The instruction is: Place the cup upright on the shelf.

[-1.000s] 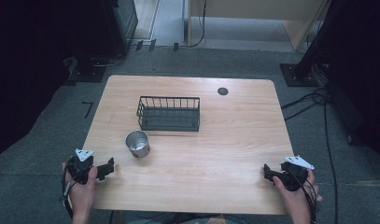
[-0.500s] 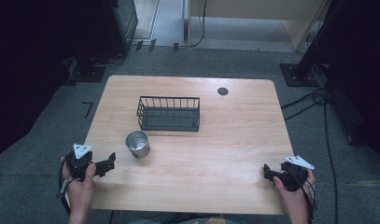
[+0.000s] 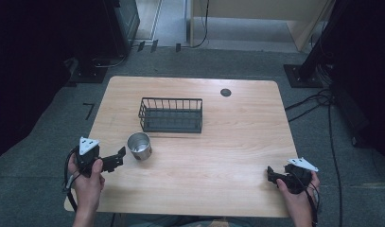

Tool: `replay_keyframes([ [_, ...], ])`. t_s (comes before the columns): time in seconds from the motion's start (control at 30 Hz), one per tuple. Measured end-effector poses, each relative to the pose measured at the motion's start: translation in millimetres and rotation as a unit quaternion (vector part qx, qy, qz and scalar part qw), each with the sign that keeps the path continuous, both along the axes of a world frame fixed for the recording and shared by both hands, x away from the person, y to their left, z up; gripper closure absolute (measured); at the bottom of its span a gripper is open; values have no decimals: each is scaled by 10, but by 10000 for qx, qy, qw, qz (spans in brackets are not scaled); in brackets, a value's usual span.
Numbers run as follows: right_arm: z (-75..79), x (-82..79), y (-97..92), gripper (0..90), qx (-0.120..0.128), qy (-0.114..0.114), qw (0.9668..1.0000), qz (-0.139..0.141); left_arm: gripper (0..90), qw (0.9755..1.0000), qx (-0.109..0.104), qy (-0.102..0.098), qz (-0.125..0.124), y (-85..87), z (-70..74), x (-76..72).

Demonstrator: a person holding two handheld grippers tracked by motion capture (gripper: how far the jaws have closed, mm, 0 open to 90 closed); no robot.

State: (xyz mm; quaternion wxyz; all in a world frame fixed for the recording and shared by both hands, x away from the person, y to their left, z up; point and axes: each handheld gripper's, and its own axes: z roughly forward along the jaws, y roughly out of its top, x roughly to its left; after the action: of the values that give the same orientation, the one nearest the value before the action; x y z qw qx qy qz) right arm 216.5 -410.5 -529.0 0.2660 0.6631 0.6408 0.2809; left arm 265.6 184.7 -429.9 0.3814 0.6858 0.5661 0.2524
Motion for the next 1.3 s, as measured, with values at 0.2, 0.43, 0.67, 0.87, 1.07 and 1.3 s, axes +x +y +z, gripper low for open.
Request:
replay_keyframes([
  [0.2,0,0,0,0,2,-2,10000,0,0,9999,38,4,-108,-132,2,84],
  [0.43,0,0,0,0,0,0,10000,-1,0,9997,94,105,-176,-307,-113,180],
  [0.67,0,0,0,0,-1,-1,10000,0,0,9998,18,139,-166,-402,-231,236],
  [0.87,0,0,0,0,0,-1,10000,0,0,9999,-3,98,-64,-458,-288,262],
  [1.07,0,0,0,0,-1,-1,10000,0,0,9999,-74,-62,-105,-506,-250,217],
  [1.3,0,0,0,0,0,1,10000,-1,0,9998,99,107,-161,-606,-345,268],
])
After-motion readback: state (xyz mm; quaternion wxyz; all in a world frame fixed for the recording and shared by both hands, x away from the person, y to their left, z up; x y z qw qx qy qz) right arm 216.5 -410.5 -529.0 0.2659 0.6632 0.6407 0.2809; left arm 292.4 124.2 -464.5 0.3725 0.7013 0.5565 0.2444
